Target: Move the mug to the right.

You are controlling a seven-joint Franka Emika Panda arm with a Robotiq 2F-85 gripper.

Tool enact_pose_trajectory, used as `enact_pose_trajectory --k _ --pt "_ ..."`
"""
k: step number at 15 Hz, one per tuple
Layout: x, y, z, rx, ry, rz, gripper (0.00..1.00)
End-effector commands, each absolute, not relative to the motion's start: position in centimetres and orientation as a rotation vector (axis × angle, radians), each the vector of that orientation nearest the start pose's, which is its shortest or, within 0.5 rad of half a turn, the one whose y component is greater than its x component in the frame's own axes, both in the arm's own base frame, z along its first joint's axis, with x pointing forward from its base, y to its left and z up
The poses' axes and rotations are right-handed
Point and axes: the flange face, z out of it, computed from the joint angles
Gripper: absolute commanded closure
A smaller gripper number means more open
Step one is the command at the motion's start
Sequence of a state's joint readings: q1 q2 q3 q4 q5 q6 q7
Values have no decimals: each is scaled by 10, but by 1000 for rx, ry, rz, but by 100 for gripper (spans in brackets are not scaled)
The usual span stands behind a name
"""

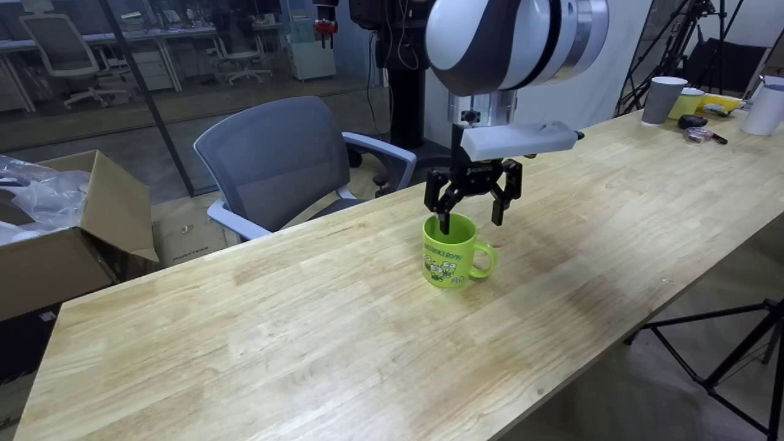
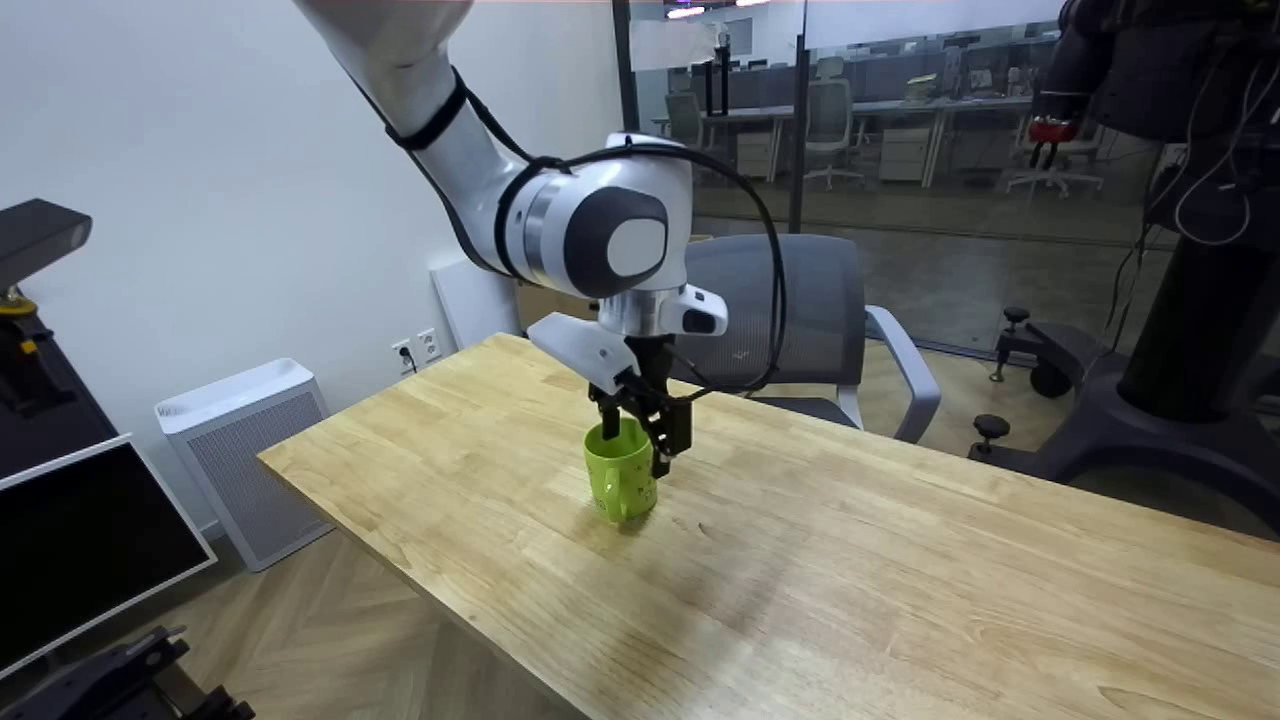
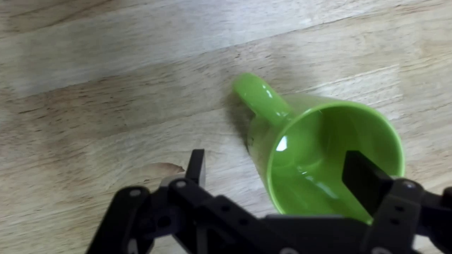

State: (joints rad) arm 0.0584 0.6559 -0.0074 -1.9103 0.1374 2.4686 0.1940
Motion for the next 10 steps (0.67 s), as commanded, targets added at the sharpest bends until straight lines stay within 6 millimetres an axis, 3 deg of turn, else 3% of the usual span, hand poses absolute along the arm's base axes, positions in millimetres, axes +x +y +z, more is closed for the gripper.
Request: enact_pose_trajectory --k 1,5,6,7,10 --pt "612 27 136 -3028 387 136 0" --pt "610 17 128 -3025 394 163 0" --pt "609 15 126 -3022 397 170 25" --pt "609 13 125 -3021 398 172 26" --pt "607 6 123 -3022 410 181 47"
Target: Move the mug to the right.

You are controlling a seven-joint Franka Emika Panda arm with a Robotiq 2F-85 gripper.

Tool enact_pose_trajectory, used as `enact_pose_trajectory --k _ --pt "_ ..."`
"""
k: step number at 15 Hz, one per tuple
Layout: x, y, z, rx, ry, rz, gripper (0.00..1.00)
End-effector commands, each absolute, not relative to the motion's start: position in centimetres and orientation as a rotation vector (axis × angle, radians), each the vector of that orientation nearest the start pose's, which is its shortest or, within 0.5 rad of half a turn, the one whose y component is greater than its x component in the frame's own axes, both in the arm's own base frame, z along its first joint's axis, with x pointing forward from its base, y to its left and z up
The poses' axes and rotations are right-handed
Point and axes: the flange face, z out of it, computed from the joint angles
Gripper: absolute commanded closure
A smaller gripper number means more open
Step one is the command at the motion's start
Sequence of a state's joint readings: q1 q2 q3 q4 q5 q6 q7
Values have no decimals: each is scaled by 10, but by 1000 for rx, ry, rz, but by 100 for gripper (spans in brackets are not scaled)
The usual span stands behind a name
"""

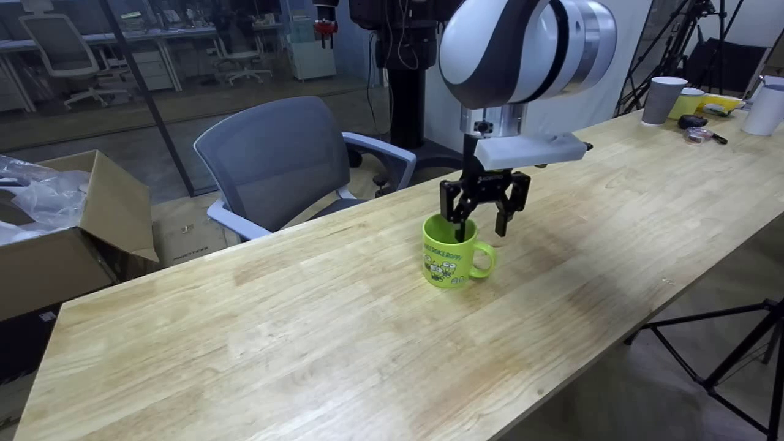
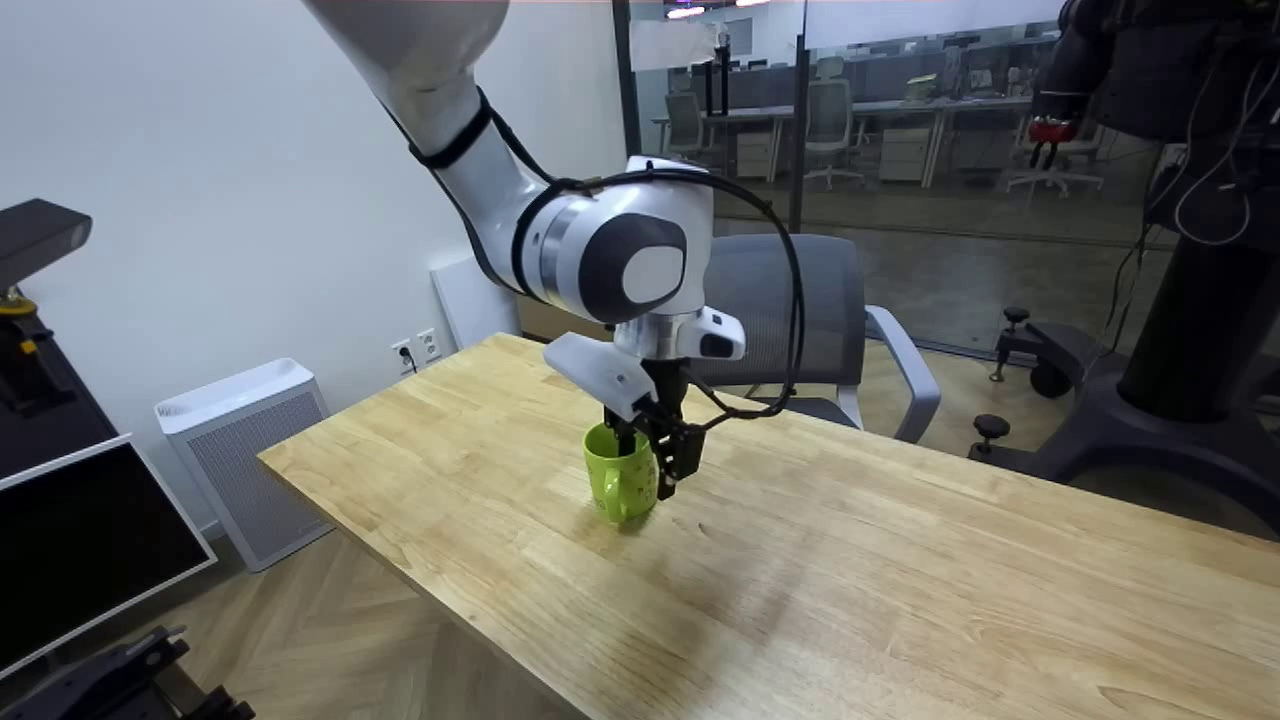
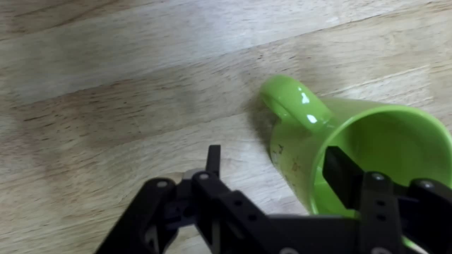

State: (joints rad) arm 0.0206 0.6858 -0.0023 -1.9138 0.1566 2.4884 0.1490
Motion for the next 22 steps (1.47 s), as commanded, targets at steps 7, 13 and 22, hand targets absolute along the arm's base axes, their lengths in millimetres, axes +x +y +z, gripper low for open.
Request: enact_pose_trajectory --k 7,13,22 --pt "605 0 123 -3028 429 193 95" --pt "607 -1 132 -3039 437 207 97" --pt "617 2 191 -3041 387 237 97"
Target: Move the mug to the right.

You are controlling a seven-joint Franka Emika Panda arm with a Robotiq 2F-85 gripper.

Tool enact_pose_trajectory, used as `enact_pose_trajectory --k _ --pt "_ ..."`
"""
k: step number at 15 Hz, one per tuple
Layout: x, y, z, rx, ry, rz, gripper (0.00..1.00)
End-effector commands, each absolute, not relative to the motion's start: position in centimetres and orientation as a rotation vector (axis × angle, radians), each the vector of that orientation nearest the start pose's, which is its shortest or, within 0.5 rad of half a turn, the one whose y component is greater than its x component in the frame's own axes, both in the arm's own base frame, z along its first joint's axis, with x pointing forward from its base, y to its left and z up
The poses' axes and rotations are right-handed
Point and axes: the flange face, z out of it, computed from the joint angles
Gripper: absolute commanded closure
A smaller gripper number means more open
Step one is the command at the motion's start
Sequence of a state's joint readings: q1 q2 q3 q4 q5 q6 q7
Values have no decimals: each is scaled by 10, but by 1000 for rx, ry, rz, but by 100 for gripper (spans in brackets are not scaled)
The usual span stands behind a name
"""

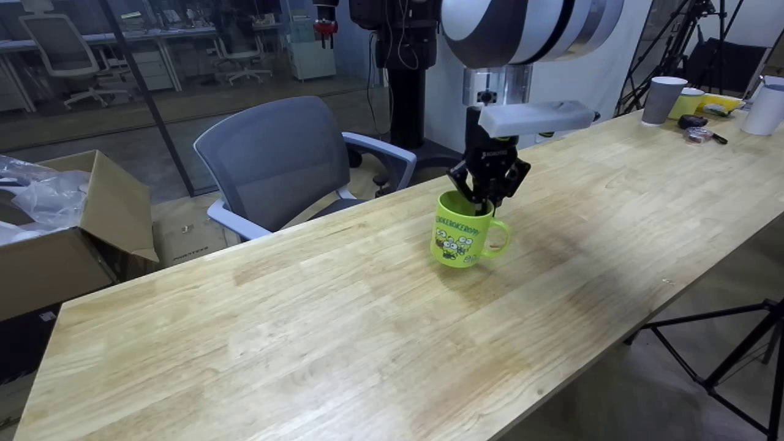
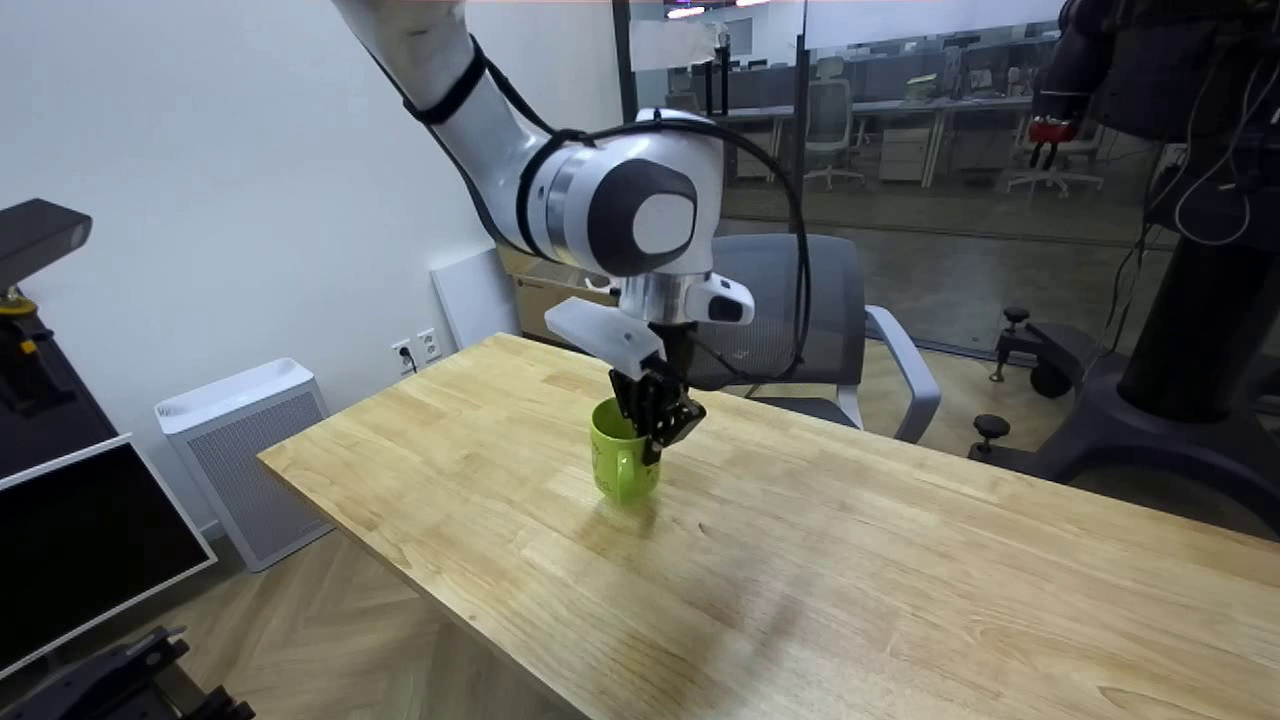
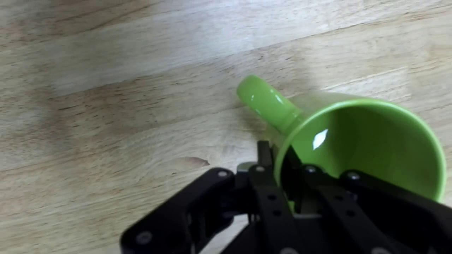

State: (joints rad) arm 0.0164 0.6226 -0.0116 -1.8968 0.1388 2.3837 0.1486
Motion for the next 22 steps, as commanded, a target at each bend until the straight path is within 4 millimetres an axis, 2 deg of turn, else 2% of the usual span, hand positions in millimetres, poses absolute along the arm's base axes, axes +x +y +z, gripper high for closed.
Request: enact_pose_trajectory --k 1,4,12,14,18,22 --pt "616 -3 195 -3036 391 255 97" --pt "612 -35 204 -3023 435 312 97" --pt "596 -163 205 -2953 596 411 97" --pt "593 -190 204 -2950 640 408 97" --pt "589 -230 192 -2974 725 385 97" --pt "587 -254 174 -3006 783 365 97"
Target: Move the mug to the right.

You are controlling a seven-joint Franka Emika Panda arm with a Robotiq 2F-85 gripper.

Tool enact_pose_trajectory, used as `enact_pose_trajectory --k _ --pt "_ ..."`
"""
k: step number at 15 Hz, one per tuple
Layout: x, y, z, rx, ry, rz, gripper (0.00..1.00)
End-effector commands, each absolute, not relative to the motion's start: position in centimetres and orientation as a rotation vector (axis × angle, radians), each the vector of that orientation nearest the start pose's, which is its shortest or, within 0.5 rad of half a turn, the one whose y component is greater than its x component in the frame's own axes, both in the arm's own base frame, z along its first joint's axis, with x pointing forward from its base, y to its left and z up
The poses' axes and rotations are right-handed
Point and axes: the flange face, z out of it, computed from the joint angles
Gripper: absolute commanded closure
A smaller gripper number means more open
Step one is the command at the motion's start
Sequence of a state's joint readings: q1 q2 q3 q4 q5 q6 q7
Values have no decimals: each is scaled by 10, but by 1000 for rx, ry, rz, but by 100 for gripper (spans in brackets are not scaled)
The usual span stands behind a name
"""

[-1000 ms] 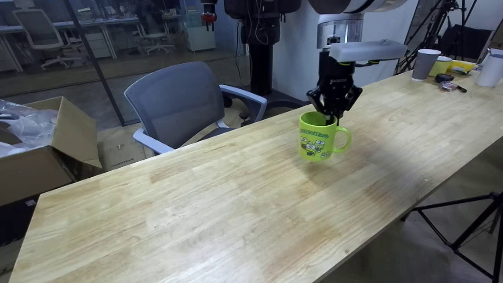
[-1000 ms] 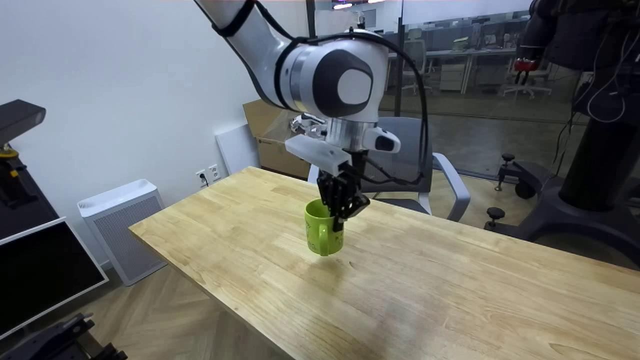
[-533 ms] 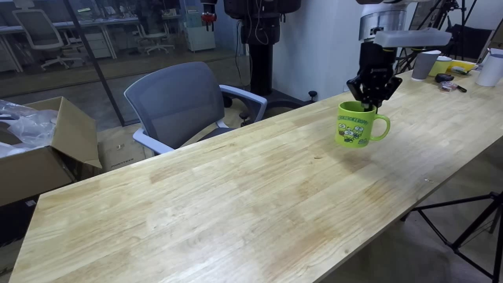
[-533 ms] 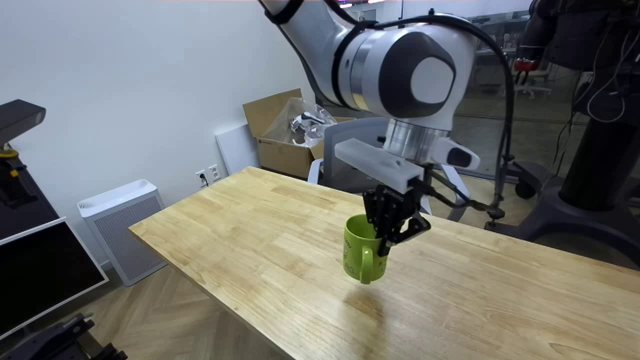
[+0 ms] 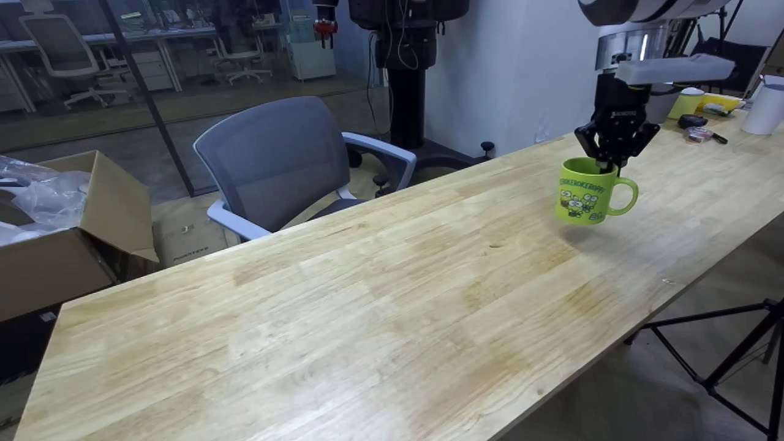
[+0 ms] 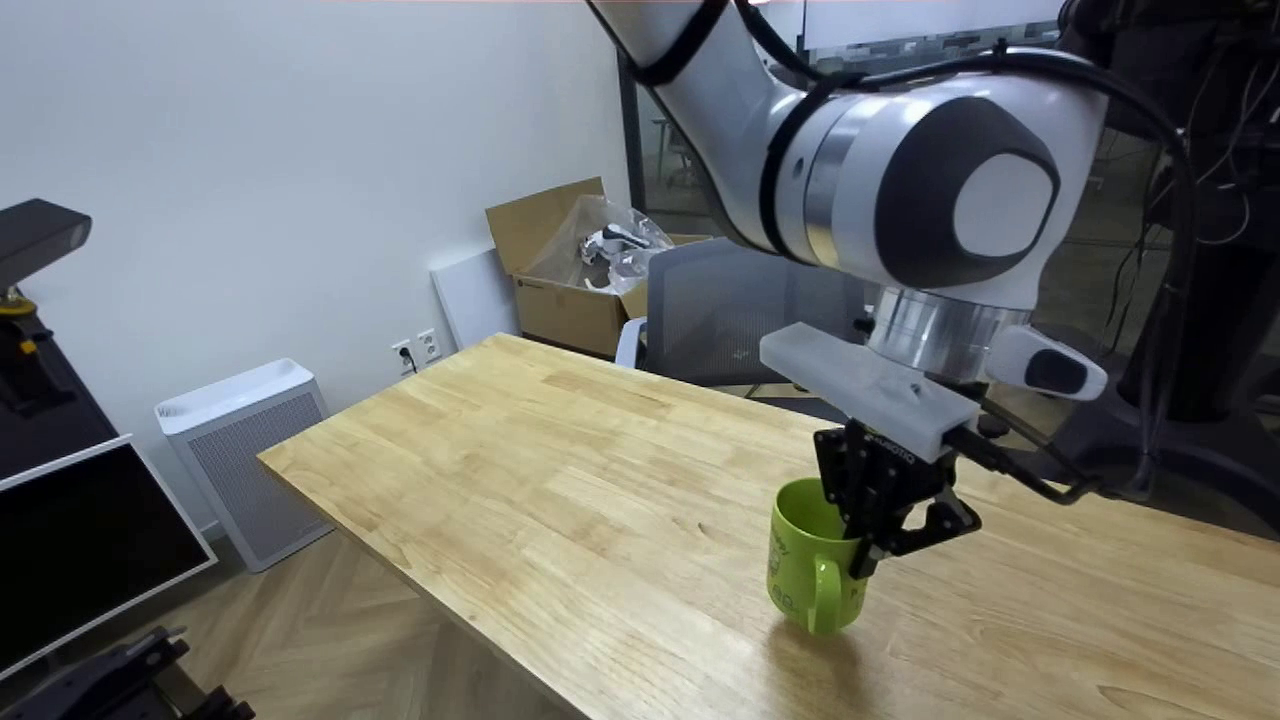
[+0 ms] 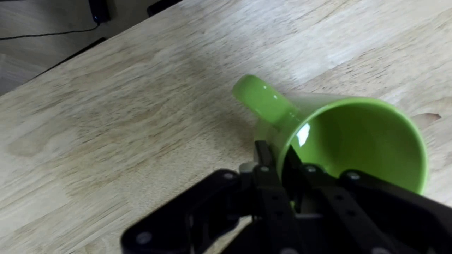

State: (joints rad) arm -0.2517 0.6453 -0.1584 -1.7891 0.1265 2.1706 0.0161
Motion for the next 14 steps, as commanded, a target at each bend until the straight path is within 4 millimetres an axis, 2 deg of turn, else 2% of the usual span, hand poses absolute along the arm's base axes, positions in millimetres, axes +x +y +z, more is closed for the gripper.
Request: enact_pose_trajectory --k 1,8,11,12,13,14 --pt "587 -257 170 -3015 787 360 97" --pt "584 -259 145 -3045 784 354 97" --pt "583 -257 142 -3040 783 362 97" --pt "584 -256 142 -3038 786 366 92" --pt "584 -255 143 -3032 785 369 65" --pt "585 -254 143 -3033 784 367 65"
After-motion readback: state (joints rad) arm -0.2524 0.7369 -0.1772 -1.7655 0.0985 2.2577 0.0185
